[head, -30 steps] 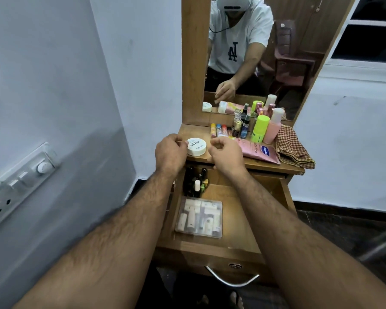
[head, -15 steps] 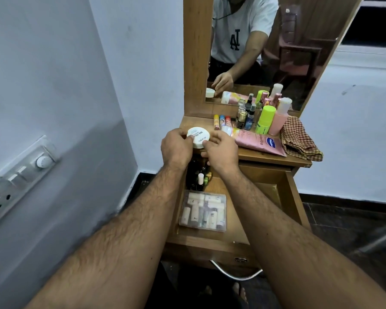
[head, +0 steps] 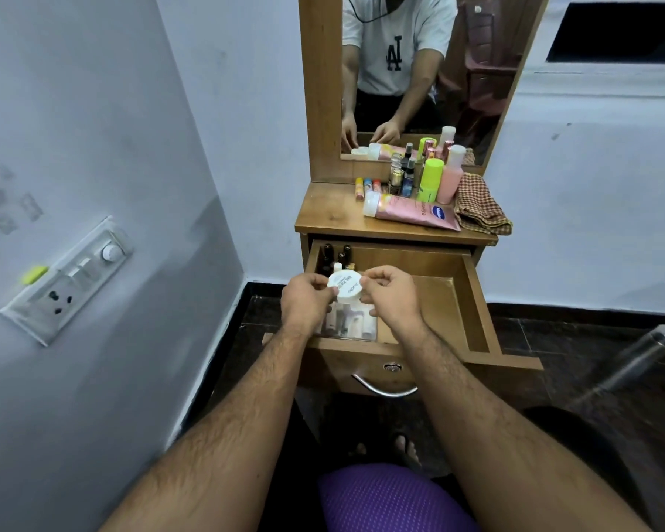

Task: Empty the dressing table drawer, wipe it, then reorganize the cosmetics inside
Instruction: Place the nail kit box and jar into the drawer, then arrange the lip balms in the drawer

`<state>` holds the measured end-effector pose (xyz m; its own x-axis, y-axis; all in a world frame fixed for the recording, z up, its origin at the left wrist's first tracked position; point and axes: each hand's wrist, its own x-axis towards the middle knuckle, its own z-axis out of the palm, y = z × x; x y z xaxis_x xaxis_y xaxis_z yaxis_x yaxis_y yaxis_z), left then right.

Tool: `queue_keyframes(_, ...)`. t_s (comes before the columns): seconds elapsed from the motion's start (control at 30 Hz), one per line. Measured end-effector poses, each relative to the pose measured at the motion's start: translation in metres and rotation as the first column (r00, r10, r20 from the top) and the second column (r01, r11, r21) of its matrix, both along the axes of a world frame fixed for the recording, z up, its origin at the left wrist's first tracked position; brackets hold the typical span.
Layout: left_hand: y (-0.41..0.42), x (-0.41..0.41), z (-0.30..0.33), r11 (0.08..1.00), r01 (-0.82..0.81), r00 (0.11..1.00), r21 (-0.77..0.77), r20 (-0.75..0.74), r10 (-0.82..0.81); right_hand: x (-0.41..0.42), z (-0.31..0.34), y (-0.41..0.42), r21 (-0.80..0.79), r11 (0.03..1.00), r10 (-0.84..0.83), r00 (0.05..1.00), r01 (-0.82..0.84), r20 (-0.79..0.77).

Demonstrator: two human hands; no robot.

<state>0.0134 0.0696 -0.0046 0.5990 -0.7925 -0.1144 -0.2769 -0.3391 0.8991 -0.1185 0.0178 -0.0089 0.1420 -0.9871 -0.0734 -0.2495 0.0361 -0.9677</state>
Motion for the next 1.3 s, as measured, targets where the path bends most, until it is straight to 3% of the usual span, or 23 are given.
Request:
queue_keyframes(0.17,0.008,-0.006,0.002,0.989,0.043,0.971,0.141,0.226,-0.074,-0.003,0.000,0.007,0.139,0.986,0.094,0.995,-0.088,-0.041)
queue_keyframes(0.27,0.006,-0.005,0.001,0.980,0.046,0.950,0.194,0.294,-0.103,-0.005,-0.002,0.006,0.227,0.966,0.137,0.990,-0.125,-0.039)
queue_keyframes(0.5,0.003,-0.008,-0.004,0.944,0.113,0.882,0.310,0.405,-0.239,-0.003,-0.012,0.002,0.266,0.957,0.139,0.988,-0.116,-0.068)
queue_keyframes(0.8,0.001,-0.012,-0.007,0.897,0.156,0.804,0.413,0.475,-0.358,-0.003,-0.021,-0.003,0.314,0.932,0.219,0.971,-0.181,-0.092)
queue_keyframes(1.3,0.006,-0.014,-0.005,0.921,0.121,0.776,0.371,0.543,-0.321,-0.002,-0.026,-0.005,0.281,0.949,0.206,0.959,-0.147,-0.196)
